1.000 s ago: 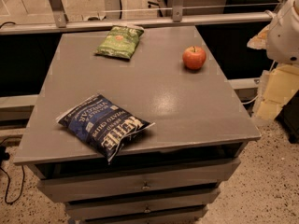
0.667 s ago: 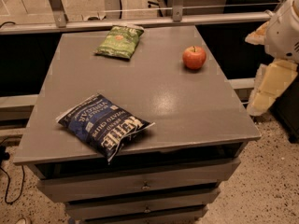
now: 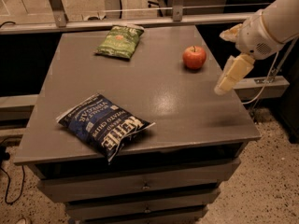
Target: Pick apple
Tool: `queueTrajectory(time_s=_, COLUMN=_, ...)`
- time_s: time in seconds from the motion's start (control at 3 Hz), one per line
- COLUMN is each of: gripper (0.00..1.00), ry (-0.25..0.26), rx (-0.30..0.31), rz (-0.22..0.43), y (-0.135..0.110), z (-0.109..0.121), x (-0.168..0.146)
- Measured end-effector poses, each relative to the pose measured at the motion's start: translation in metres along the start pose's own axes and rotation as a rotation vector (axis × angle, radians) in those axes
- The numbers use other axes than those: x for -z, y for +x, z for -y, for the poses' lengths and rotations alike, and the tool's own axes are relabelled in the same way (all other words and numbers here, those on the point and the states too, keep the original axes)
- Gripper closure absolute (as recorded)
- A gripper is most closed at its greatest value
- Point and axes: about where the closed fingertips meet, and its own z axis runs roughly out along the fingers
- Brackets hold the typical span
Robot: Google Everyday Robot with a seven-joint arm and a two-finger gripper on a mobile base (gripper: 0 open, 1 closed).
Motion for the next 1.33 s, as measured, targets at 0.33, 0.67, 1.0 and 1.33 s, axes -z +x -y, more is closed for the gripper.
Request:
queueTrajectory(time_s=0.33, gripper=0.0, ry=0.022, rx=-0.03, rz=0.099, y=-0.007, z=0.031, x=-0.043)
queueTrajectory(time_s=0.67, gripper=0.0, ry=0.101, rx=-0.071, rz=0.153, y=-0.008, z=0.069, x=-0.07)
queueTrajectory(time_s=1.0, gripper=0.0, ry=0.134, rx=-0.132, rz=0.195, y=-0.007, z=0.097, x=-0.094)
queueTrajectory(time_s=1.33, gripper=0.0, ry=0.127, rx=-0.197, rz=0.243, y=-0.009, z=0.116, x=-0.115)
